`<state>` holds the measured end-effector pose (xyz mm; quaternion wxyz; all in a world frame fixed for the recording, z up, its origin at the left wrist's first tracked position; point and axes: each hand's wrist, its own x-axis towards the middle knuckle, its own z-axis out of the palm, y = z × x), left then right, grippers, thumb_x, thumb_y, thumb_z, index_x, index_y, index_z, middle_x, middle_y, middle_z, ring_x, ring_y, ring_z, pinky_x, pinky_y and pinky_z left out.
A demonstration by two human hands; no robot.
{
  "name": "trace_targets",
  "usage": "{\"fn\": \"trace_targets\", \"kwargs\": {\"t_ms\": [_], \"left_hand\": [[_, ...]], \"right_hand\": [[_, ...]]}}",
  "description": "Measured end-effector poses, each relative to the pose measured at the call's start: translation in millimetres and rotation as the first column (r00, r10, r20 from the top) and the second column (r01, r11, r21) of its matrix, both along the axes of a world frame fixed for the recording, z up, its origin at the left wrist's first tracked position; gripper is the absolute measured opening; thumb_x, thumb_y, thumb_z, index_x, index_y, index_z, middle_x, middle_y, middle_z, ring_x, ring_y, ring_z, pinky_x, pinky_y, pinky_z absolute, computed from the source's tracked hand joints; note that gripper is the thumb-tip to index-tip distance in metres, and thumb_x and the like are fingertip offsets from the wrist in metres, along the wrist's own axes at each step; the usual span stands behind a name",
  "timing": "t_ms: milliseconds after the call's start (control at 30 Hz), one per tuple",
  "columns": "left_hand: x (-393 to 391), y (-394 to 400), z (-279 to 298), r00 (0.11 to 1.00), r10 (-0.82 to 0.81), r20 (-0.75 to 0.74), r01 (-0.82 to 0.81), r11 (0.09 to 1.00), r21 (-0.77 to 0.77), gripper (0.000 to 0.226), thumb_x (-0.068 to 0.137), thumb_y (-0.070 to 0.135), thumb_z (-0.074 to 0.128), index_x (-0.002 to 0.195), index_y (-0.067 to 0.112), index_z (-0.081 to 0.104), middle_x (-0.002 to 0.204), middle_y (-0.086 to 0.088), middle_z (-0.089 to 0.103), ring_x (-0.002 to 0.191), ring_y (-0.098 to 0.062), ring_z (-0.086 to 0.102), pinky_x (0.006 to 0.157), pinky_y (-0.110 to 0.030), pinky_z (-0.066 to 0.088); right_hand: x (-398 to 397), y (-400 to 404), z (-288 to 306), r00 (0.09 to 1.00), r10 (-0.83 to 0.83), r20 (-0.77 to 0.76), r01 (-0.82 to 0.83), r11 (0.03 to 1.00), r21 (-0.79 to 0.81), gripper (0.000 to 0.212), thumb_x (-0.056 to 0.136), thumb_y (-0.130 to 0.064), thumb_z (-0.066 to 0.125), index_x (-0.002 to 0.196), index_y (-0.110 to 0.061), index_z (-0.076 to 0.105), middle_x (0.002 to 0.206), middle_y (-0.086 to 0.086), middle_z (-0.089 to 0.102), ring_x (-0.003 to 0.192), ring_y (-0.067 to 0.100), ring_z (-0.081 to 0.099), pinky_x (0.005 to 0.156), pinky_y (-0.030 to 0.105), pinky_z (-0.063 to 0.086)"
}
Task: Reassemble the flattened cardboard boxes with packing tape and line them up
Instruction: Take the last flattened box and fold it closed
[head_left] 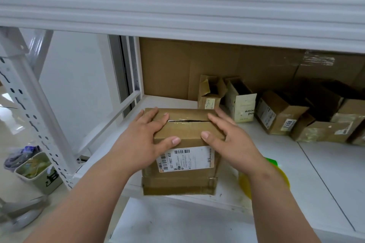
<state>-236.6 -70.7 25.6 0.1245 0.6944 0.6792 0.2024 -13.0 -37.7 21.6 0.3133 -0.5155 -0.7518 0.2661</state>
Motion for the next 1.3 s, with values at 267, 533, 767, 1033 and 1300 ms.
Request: {"fn": "trace_targets", "kwargs": {"t_ms": [267,533,767,1033,1300], "left_hand": [[10,2,1,0.941,0.093,-0.326,-0.049,0.989,0.141,0.098,0.065,0.085,-0.002,0.149,0.046,0.031,0.137,0.018,0.027,0.135,-0.014,0.013,0.114,-0.042,0.001],[15,-1,8,0.94,0.089,-0.329,-0.063,0.994,0.091,0.094,0.069,0.081,-0.003,0.152,0.045,0.022,0.143,0.018,0.034,0.137,-0.01,0.023,0.111,-0.041,0.01],[15,-3,6,0.98,0.153,-0.128,-0.125,0.972,0.201,0.012,0.101,0.039,0.034,0.108,0.037,0.044,0.117,0.021,0.052,0.12,-0.009,0.042,0.097,-0.038,0.018],[24,-6,4,0.968,0.21,-0.14,-0.163,0.943,0.29,0.02,0.101,0.043,0.04,0.11,0.037,0.057,0.127,0.022,0.053,0.126,-0.007,0.038,0.099,-0.034,0.012],[15,1,-12,0.994,0.093,-0.063,-0.082,0.984,0.159,0.022,0.099,0.029,0.052,0.112,0.02,0.068,0.111,0.005,0.053,0.107,-0.017,0.055,0.092,-0.031,0.046]], "right_hand": [[45,10,-38,0.818,-0.46,0.345,0.533,0.832,-0.153,0.036,0.089,-0.032,0.055,0.124,-0.022,0.053,0.131,0.006,0.047,0.116,0.029,0.052,0.091,0.034,0.042],[58,1,-62,0.618,-0.113,0.778,0.506,0.815,-0.283,0.045,0.093,-0.026,0.047,0.138,-0.023,0.048,0.151,0.002,0.042,0.141,0.023,0.039,0.115,0.037,0.031],[69,-2,-17,0.956,-0.237,0.176,0.284,0.9,-0.331,0.005,0.09,-0.019,0.065,0.089,-0.015,0.062,0.09,0.01,0.067,0.084,0.027,0.064,0.072,0.039,0.052],[71,-18,22,0.943,-0.187,-0.274,0.192,0.981,-0.009,0.011,0.09,-0.018,0.067,0.094,-0.027,0.065,0.092,0.001,0.067,0.088,0.025,0.062,0.073,0.041,0.048],[22,-27,32,0.949,0.121,-0.291,-0.083,0.987,0.138,0.014,0.085,-0.031,0.066,0.098,-0.038,0.063,0.091,-0.017,0.068,0.086,0.0,0.061,0.072,0.013,0.045]]}}
